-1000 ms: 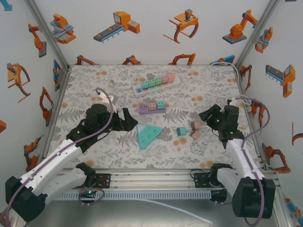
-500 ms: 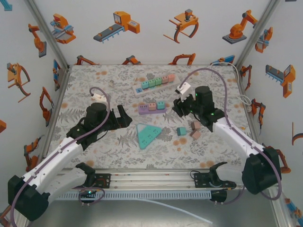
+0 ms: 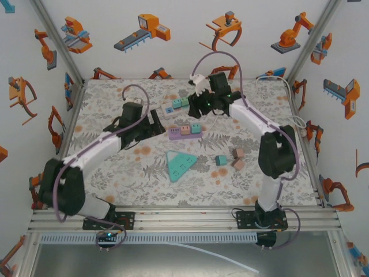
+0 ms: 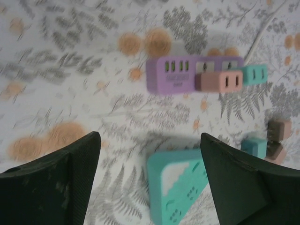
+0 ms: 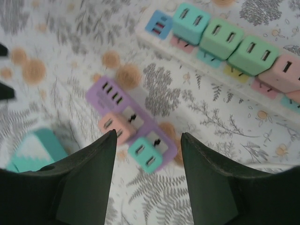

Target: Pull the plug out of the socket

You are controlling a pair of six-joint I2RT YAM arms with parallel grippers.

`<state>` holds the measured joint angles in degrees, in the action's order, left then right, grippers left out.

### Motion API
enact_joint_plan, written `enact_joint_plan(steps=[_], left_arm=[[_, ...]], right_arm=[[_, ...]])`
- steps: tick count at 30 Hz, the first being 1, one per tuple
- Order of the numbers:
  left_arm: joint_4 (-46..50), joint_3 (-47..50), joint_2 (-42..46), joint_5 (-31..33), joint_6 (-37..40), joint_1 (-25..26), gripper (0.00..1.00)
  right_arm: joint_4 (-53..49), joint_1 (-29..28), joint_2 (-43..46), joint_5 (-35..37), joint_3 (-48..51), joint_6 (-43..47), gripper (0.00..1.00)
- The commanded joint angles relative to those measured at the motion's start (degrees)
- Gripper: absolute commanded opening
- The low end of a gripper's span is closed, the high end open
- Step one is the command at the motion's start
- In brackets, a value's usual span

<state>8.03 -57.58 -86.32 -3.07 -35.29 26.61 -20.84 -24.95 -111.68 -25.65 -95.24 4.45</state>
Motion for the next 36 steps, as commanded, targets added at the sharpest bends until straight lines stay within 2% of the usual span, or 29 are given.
enact_joint_plan(steps=[1, 7, 16, 27, 30, 36], left_arm=[[-0.55, -8.46, -9.59, -4.13, -2.79, -0.61, 0.69], [1.95, -18.51, -21.46, -6.20, -3.54, -1.12, 0.63], [1.54, -19.18, -29.16, -13.65, -6.29, -1.12, 0.59], [0.32, -6.39, -20.99, -13.55, -7.40, 0.28, 0.52], [-0.24, -3.34, -18.43, -14.13, -7.65, 0.26, 0.48], [-0.47, -0.61, -15.11, -14.65, -7.63, 0.55, 0.48]], right_arm=[[-13.35, 4.30, -9.31, 1.31, -10.25, -26.26, 0.53], [-10.26, 4.46, -13.00, 1.39, -8.34, -30.96, 0.51], [-6.93, 3.90, -13.35, 1.00, -0.90, -34.12, 0.50], [-3.06, 1.99, -4.74, 2.18, 12.39, -38.45, 0.48], [-2.74, 1.80, -2.13, 2.28, 14.44, -38.86, 0.47], [-3.52, 1.84, 0.96, 4.46, 14.61, -37.36, 0.49]])
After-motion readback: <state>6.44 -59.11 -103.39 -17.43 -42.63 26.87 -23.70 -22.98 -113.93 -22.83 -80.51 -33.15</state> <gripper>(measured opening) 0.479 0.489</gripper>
